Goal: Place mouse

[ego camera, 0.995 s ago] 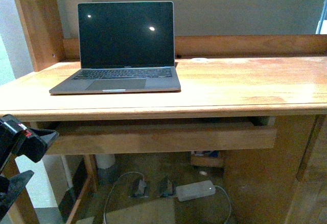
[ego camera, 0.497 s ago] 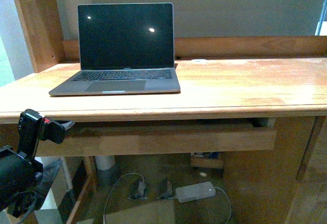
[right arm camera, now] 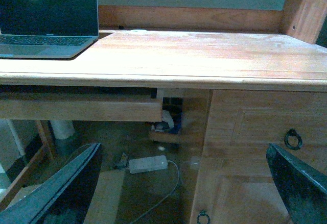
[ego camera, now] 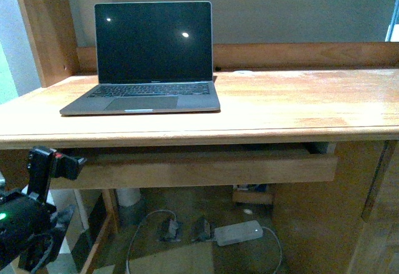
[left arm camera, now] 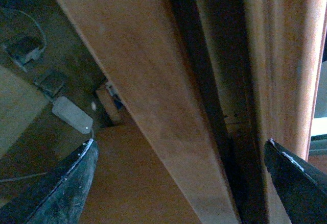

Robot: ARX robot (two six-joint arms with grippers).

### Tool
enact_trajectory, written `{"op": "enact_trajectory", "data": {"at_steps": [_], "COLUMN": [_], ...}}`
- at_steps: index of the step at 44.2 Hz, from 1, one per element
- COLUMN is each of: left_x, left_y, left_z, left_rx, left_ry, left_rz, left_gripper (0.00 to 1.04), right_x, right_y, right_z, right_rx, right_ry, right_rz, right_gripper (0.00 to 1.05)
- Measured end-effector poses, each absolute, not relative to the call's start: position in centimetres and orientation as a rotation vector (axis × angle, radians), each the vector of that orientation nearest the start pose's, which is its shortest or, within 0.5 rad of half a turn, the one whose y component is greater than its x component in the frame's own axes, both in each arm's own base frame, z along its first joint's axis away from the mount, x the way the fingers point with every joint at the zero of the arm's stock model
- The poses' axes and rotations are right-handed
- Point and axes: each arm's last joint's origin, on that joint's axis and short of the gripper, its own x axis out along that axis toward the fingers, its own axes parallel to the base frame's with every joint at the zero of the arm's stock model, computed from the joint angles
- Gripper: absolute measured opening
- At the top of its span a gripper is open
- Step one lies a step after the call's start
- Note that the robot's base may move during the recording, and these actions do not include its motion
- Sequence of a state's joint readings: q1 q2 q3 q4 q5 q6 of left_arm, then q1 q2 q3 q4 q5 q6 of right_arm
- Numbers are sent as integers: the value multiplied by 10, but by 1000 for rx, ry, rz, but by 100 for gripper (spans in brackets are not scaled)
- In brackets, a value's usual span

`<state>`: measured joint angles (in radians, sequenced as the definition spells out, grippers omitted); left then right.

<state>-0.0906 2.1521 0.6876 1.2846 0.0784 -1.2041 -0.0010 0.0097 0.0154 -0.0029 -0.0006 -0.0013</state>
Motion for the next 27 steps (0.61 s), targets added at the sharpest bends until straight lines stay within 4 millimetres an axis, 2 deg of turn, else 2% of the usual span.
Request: {"op": "enact_trajectory", "data": {"at_steps": [10, 23, 27], "left_x": [373, 374, 386], "left_y": [-38, -39, -44], "left_z": [70, 69, 64], "left_rx": [-1159, -1137, -1130], "left_ry": [265, 275, 297], "left_rz": [-51, -51, -43], "left_gripper": [98, 98, 98], "right_x": [97, 97, 97], "right_y": [0, 0, 0], "right_z": [168, 168, 168], "right_rx": [-1, -1, -1], "right_ry": [-3, -3, -3], "right_rz": [0, 0, 0], "right_gripper": [98, 98, 98]}}
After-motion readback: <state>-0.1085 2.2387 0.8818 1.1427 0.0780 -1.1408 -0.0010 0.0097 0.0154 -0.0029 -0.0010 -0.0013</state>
